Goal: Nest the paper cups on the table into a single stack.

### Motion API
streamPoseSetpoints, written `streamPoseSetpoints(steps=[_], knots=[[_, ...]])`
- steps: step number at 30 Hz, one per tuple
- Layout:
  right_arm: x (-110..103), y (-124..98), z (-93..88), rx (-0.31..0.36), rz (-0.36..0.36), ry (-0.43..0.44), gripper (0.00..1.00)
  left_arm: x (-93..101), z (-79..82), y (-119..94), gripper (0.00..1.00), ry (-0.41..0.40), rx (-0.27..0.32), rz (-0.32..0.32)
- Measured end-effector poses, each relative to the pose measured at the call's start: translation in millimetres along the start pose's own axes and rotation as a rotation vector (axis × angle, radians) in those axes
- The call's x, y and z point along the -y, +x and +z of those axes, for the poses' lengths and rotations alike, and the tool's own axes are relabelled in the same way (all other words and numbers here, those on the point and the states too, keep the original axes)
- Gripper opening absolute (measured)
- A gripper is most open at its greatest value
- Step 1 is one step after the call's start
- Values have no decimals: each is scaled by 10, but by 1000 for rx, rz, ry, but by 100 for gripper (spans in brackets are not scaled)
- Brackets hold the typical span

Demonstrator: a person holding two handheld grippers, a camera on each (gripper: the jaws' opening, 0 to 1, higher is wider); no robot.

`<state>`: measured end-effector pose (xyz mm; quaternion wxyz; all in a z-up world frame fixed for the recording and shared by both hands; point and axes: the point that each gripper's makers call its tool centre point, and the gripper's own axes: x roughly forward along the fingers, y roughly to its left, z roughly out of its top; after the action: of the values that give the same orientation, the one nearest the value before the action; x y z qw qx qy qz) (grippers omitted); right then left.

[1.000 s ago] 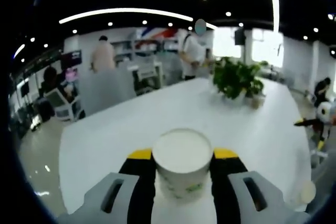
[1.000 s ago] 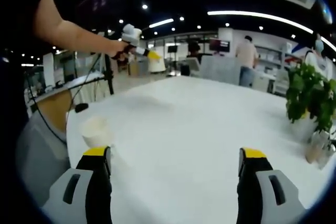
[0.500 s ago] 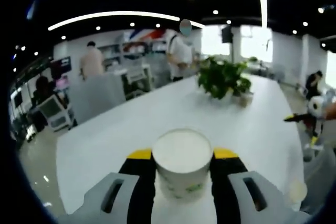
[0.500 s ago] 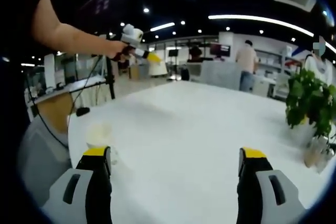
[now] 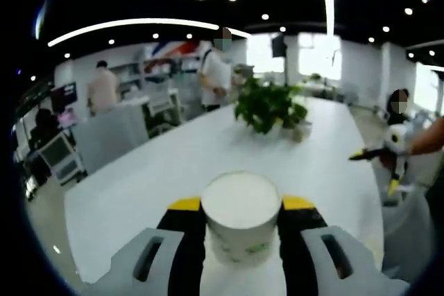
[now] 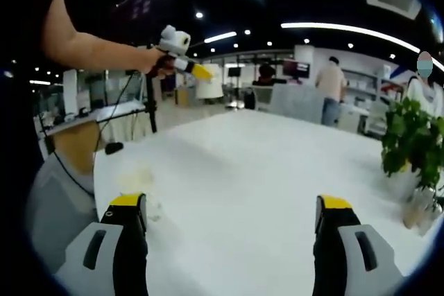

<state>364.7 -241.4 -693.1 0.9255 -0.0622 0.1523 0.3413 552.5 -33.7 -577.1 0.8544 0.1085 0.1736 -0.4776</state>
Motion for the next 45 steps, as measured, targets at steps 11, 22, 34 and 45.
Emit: streamPoseSetpoints(steps=[11, 22, 34, 45], knots=[[-7, -11, 118, 15, 11, -15, 100, 403, 182, -122, 39, 63, 18, -61], [-118, 6, 221, 21, 35, -43, 100, 708, 291, -224, 39, 99, 14, -115], [-213, -11, 314, 33, 59, -58, 100, 1184, 257, -337, 39, 148, 1, -158], [-266, -15, 410, 50, 68, -77, 99, 1535, 206, -441, 39, 147, 2, -199]])
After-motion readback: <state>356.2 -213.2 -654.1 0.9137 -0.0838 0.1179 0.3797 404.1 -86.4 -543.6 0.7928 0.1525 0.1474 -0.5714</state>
